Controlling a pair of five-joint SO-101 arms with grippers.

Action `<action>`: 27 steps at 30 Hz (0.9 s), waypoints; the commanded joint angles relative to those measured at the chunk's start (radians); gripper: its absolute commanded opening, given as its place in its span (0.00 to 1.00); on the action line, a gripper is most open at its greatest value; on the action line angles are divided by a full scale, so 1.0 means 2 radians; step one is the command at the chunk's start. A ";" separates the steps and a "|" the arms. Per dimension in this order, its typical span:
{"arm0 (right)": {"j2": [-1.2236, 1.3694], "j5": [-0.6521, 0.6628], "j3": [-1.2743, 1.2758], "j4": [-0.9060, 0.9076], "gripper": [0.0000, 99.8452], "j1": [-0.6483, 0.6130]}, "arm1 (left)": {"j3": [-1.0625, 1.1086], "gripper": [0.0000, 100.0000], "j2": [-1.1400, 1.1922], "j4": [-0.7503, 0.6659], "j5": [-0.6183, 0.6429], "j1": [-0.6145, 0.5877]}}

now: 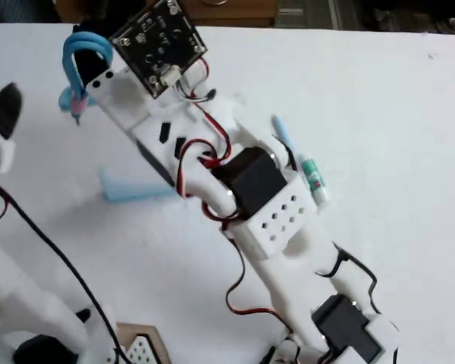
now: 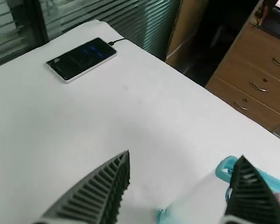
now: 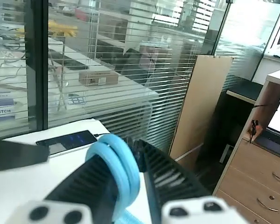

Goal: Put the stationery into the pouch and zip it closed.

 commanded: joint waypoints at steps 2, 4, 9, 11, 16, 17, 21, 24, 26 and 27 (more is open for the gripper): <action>-0.004 0.002 -0.014 0.002 0.02 0.000 | 0.035 0.35 -0.006 0.000 0.005 -0.017; -0.006 0.002 -0.013 0.003 0.02 0.007 | 0.054 0.35 -0.006 -0.001 0.005 -0.019; -0.024 0.002 -0.013 0.020 0.02 0.016 | 0.067 0.35 -0.005 -0.013 0.008 -0.019; -0.035 0.002 -0.013 0.040 0.02 0.016 | 0.068 0.35 -0.005 -0.027 0.008 -0.017; -0.056 0.002 -0.013 0.069 0.02 0.018 | 0.068 0.35 -0.004 -0.049 0.008 0.004; -0.058 0.002 -0.013 0.074 0.02 0.018 | 0.069 0.35 -0.004 -0.052 0.008 0.012; -0.064 0.002 -0.013 0.080 0.02 0.018 | 0.066 0.37 0.018 -0.056 0.008 0.047; -0.064 0.002 -0.013 0.080 0.02 0.018 | 0.065 0.39 0.063 -0.058 0.008 0.052; -0.065 0.002 -0.013 0.080 0.02 0.018 | 0.058 0.39 0.099 -0.054 0.008 0.049; -0.065 0.002 -0.013 0.080 0.02 0.018 | 0.051 0.39 0.117 -0.052 0.008 0.045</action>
